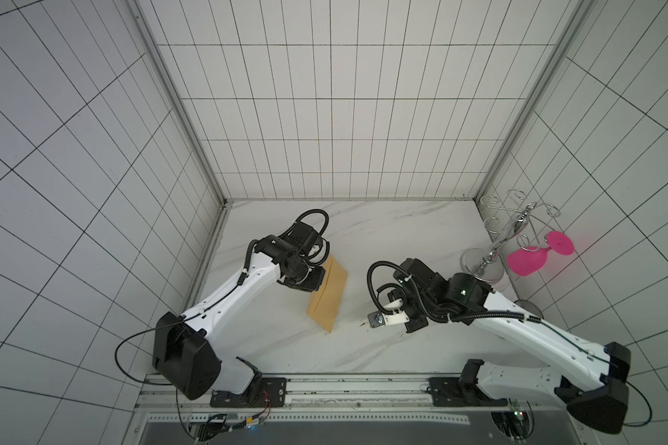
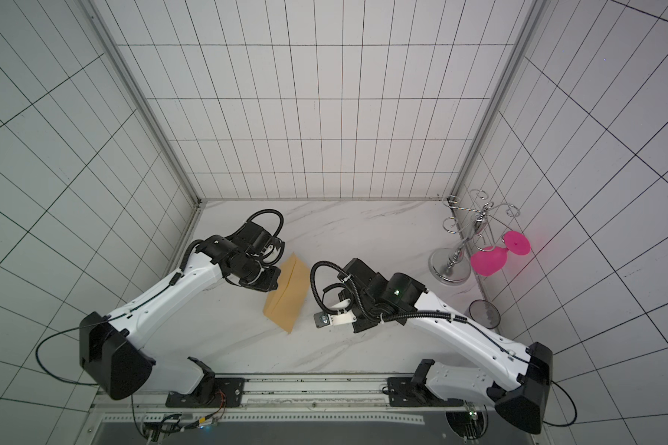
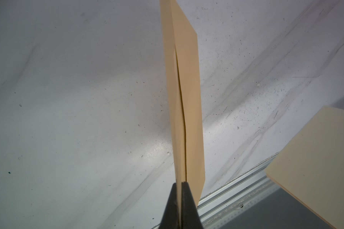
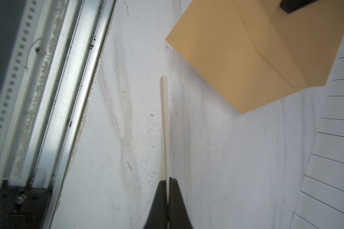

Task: Fold the letter paper in half and place it into the envelope
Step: Place the letter paper in the envelope.

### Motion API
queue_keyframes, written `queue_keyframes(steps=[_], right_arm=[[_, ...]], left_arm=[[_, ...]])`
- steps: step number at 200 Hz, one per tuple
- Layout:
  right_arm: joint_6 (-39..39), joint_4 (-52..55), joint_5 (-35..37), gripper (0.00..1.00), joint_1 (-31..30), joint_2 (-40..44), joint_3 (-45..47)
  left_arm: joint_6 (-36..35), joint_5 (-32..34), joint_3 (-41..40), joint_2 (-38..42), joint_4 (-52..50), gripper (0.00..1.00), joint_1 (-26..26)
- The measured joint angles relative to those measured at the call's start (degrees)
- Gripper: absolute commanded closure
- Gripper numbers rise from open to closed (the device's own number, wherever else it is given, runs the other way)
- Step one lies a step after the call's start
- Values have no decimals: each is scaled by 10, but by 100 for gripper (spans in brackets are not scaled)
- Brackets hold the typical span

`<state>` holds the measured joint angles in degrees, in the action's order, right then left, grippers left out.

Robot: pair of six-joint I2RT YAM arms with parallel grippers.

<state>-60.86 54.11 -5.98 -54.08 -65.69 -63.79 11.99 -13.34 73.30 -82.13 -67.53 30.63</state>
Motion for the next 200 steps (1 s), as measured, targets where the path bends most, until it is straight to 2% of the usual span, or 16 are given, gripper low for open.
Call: queue_keyframes(steps=[27,66,118,200], right_arm=[[-64,-44,44,100,-19,7,11],[-113,-126,28,100,-34,-2,31],[-123,-232,-10,100,-52,-36,32],[-122,-271,-84,100,-64,-47,32]], left_arm=[[-48,1,1,-16,-11,100,14],[-115,29,13,-31,-44,100,72],[-149,66,17,-83,-51,100,135],[-219,125,58,-95,-35,100,153]])
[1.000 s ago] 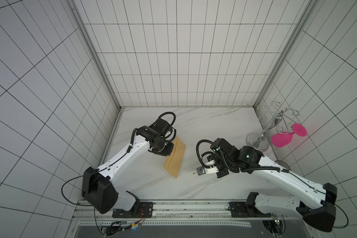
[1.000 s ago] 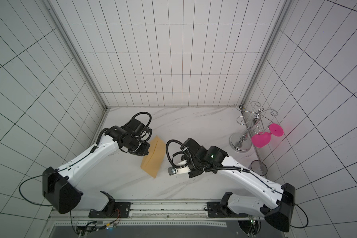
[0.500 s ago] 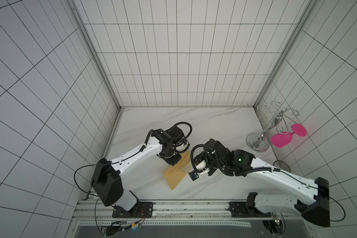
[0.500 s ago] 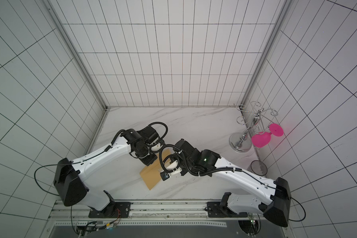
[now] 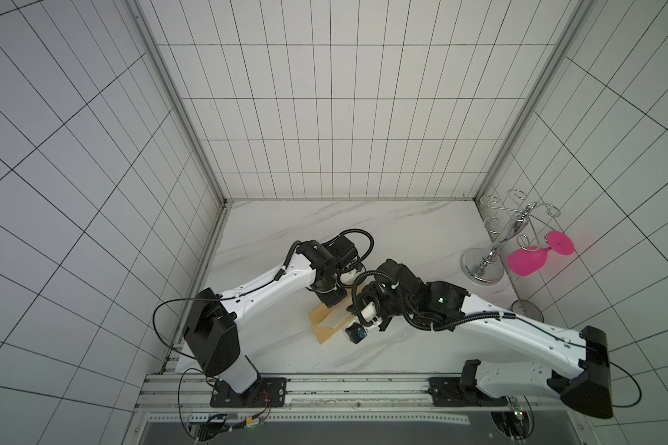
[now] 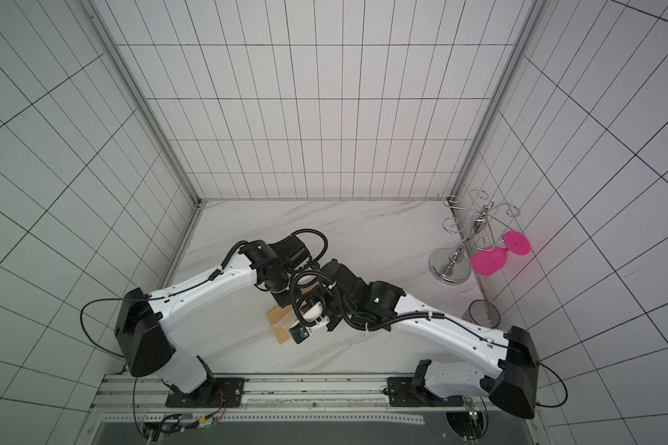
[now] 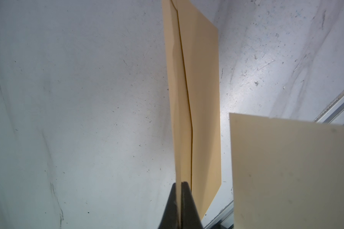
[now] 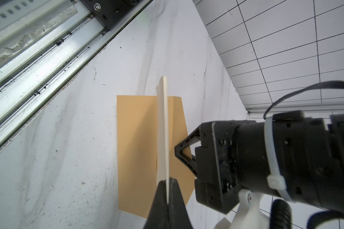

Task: Fold the letter paper in half and place it into the envelope
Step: Place the letter paper in the envelope.

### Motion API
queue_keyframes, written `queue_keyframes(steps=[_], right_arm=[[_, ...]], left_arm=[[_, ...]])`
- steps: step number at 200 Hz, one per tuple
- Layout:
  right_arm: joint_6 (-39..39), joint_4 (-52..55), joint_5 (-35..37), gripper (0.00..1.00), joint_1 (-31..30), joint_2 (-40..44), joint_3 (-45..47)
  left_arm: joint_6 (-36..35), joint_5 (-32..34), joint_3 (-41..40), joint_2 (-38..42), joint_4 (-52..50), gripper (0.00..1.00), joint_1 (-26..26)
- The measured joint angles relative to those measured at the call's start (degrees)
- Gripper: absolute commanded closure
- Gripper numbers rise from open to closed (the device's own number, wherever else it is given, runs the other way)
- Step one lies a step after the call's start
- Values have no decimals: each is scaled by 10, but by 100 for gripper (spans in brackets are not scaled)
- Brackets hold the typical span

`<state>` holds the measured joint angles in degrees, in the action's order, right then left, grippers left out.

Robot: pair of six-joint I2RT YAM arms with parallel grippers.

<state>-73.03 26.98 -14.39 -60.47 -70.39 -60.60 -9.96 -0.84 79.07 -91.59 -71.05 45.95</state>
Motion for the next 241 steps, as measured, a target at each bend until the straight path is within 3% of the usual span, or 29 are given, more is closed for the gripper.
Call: queue_keyframes(steps=[98,241], right_arm=[[13,-73,-4,100,-5,-26,8],[22,-191,33,100,3,-24,71]], left_arm=[[-15,58,30,33,-37,100,56],[3,71,19,73,-53,100,67]])
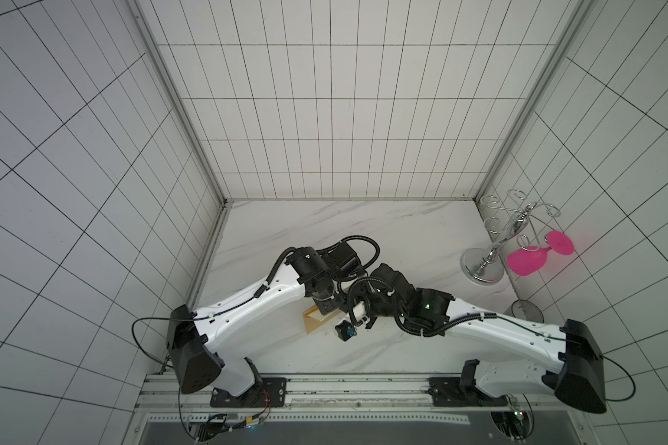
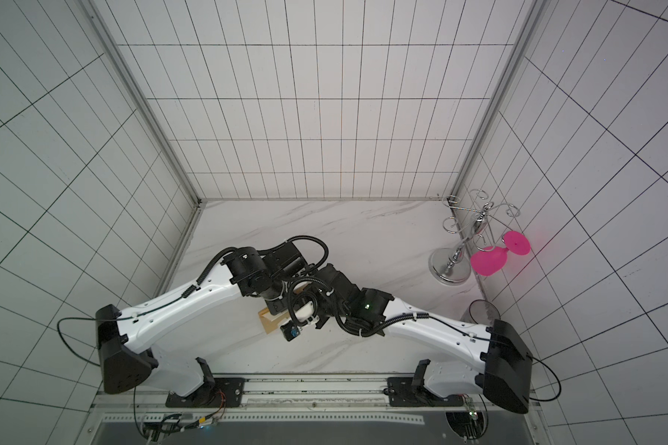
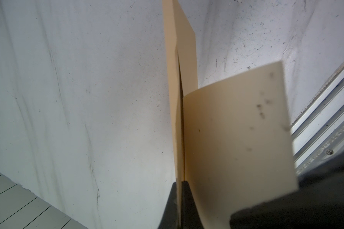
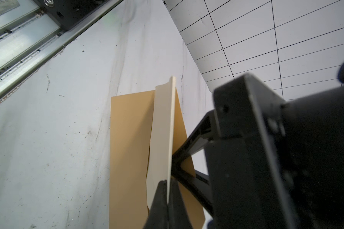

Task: Fold the letter paper in half and place it into the envelope
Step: Place the letter paper in the envelope.

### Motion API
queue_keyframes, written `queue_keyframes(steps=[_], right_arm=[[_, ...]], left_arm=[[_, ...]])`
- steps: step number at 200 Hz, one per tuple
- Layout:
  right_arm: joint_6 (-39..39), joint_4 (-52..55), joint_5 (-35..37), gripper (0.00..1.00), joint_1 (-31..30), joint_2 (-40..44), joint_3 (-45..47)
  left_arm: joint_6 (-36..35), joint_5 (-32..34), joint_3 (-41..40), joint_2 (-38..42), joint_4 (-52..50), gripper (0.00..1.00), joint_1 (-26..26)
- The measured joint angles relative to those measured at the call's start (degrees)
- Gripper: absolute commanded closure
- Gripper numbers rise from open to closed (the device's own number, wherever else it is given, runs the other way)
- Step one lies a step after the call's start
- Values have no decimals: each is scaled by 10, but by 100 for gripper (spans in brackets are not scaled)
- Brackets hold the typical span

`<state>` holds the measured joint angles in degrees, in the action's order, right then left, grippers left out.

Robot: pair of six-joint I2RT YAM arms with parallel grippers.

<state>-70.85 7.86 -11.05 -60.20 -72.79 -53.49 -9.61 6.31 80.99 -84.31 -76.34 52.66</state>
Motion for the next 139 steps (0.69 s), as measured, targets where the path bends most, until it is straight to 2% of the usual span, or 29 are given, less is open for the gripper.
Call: queue_keyframes(steps=[59,139], right_arm=[[-2,9,7,100,32,4,-2],[-11,37,22,100,36,9,-5]], left_arm=[[4,-1,-5,0,12,100,7],[11,-8,-14,2,20,100,10]])
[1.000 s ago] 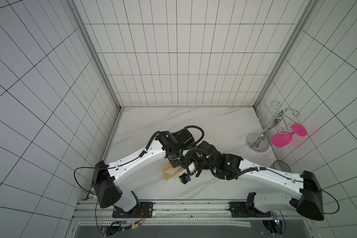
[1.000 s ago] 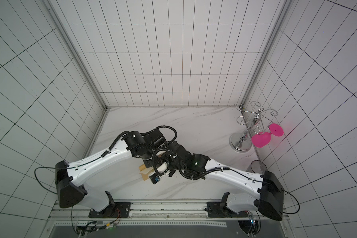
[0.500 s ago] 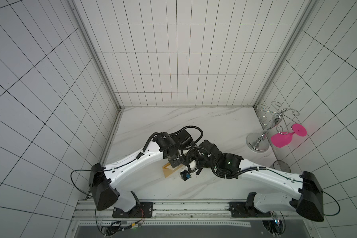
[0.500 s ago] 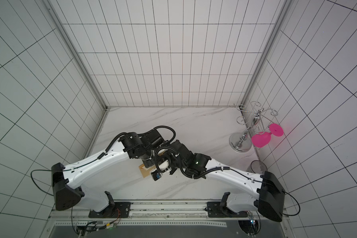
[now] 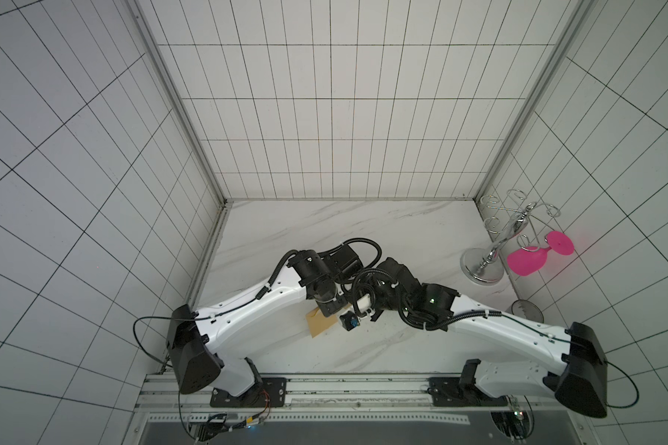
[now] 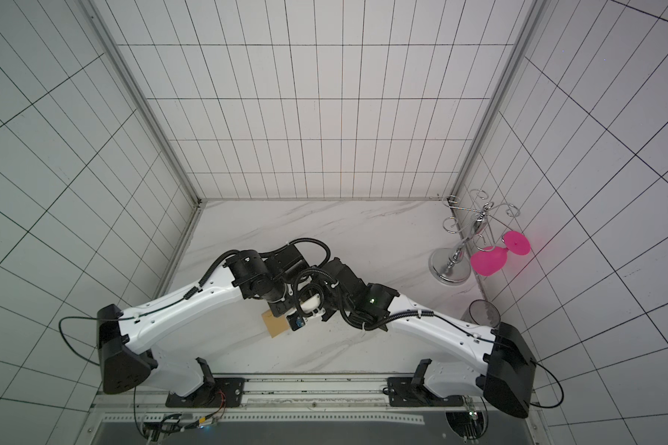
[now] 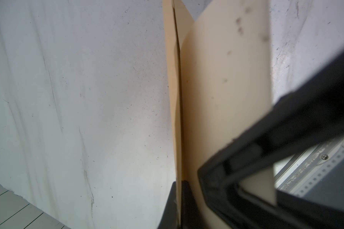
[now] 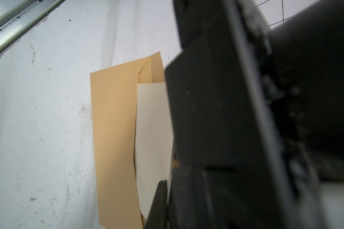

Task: Fold the letter paper in half and place it into the envelope
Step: Place the letter paper in the envelope.

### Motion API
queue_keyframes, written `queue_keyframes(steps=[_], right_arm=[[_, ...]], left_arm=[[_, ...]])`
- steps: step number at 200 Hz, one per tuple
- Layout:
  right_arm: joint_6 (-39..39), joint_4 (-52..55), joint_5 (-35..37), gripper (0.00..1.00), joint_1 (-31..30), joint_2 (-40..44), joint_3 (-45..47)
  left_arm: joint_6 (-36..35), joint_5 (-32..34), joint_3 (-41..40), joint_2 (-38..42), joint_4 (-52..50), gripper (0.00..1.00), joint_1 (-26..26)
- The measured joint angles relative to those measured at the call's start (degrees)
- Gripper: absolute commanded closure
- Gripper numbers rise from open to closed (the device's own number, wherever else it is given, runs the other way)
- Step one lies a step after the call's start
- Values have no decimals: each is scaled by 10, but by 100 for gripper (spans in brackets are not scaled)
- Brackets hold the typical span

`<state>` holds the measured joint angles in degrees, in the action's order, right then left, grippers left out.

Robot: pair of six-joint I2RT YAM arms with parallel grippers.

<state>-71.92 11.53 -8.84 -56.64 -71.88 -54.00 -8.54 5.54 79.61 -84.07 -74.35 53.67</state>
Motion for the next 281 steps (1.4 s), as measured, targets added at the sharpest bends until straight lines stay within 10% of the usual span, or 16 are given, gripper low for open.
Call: queue_keyframes(steps=[281], right_arm=[[34,106,94,100,-36,-15,-23]], left_arm=[[69,-5,-12,20,-31,100,24]])
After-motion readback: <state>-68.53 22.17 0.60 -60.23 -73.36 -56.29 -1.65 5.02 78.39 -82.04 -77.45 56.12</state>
